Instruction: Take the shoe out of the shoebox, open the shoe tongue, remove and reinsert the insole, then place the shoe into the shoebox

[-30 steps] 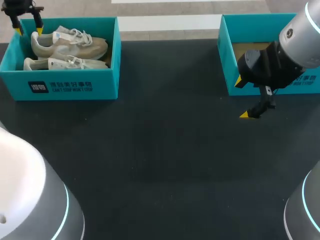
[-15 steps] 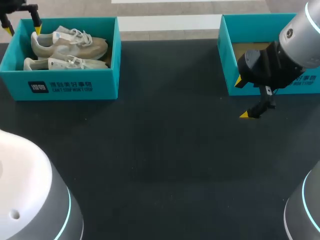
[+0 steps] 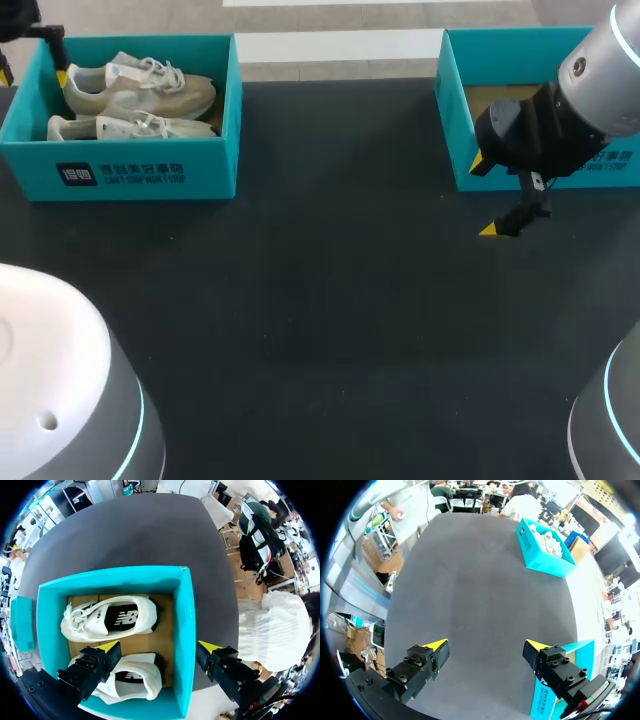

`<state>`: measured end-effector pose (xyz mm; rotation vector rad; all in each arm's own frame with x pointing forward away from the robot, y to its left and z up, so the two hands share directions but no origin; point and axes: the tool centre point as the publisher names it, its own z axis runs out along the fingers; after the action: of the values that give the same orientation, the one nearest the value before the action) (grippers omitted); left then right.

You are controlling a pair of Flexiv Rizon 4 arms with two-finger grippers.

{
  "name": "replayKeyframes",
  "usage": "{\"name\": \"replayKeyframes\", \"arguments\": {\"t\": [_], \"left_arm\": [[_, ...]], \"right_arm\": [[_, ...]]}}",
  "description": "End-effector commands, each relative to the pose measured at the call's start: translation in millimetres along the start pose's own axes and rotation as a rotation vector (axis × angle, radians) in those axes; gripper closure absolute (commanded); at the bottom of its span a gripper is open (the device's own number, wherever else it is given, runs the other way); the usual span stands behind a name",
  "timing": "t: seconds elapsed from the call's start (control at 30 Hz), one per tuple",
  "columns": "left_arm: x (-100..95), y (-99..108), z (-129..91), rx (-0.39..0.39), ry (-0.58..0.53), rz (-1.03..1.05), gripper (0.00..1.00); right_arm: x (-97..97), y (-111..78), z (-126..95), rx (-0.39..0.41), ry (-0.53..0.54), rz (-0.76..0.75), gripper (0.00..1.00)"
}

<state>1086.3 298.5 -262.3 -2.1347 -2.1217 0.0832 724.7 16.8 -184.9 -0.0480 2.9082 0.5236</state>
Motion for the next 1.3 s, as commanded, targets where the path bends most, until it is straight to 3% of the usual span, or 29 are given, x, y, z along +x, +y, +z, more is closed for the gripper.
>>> {"name": "replayKeyframes", "arguments": {"t": [0.03, 0.37, 0.83, 1.3], "left_arm": [[-10.0, -25.3, 3.1, -0.132, 0.034, 0.002, 0.41], [-20.3, -36.6, 26.7, -0.176, 0.069, -0.025, 0.54], [-27.5, -33.1, 53.4, -0.157, 0.085, -0.010, 0.54], [-17.2, -34.9, 73.3, -0.115, 0.111, -0.044, 0.52]], "right_arm": [[-1.1, 0.7, 1.6, 0.002, 0.001, 0.000, 0.00], [-1.1, 0.7, 1.6, 0.002, 0.001, 0.000, 0.00], [-1.1, 0.7, 1.6, 0.002, 0.001, 0.000, 0.00], [-1.1, 0.7, 1.6, 0.002, 0.001, 0.000, 0.00]]}}
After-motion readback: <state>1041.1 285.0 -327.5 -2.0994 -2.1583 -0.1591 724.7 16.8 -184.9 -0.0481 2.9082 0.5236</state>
